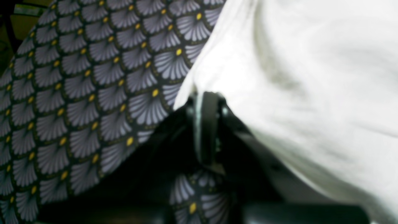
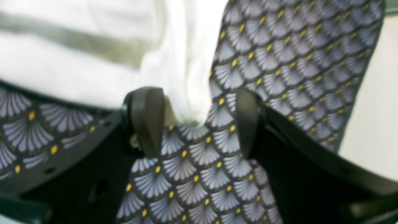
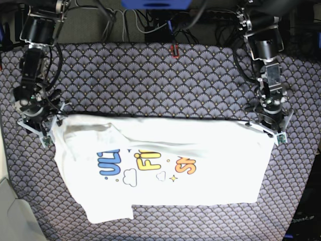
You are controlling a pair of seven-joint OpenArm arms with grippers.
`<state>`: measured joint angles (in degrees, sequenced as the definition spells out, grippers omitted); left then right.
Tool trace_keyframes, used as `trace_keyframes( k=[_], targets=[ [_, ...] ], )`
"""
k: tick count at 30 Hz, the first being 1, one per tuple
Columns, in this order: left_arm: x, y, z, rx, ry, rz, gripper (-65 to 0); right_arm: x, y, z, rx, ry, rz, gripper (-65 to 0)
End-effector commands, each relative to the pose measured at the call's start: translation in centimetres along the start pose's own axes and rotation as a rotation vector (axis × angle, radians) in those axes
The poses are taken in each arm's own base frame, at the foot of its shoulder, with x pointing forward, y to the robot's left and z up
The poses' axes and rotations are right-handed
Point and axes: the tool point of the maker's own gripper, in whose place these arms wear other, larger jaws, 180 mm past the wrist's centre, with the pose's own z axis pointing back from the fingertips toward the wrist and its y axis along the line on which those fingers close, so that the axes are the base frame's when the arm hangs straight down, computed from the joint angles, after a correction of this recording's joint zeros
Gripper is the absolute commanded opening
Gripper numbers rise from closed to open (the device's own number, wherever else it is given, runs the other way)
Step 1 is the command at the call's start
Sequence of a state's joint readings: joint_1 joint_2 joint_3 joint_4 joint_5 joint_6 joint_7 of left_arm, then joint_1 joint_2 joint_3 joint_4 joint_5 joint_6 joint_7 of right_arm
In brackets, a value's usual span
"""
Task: Fold the T-shirt properly
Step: 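Pull the folded edge back toward the collar side with both grippers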
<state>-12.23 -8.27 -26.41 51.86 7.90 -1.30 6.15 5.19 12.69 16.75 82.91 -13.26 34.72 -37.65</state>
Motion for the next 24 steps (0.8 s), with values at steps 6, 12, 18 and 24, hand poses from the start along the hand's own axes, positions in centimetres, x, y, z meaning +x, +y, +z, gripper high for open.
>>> trace_keyframes(
  k=[6, 12, 18, 24],
  targets=[
    [1.6, 1.0, -0.2, 0.029, -0.033, -0.008, -64.7, 0.7, -0.5, -0.5, 0.0, -0.05, -0.015, -27.8],
    [1.6, 1.1, -0.2, 0.031, -0.035, -0.009, -64.7, 0.2, -0.1, -1.0, 0.019, -0.064, -0.028, -28.1],
    [1.6, 1.1, -0.2, 0.03, -0.035, -0.012, -64.7, 0.4, -0.1, -1.1, 0.022, -0.065, -0.03, -40.1],
    [1.6, 1.1, -0.2, 0.03, -0.034, -0.015, -64.7, 0.2, -0.1, -1.1, 0.02, -0.054, -0.019, -65.0]
  ],
)
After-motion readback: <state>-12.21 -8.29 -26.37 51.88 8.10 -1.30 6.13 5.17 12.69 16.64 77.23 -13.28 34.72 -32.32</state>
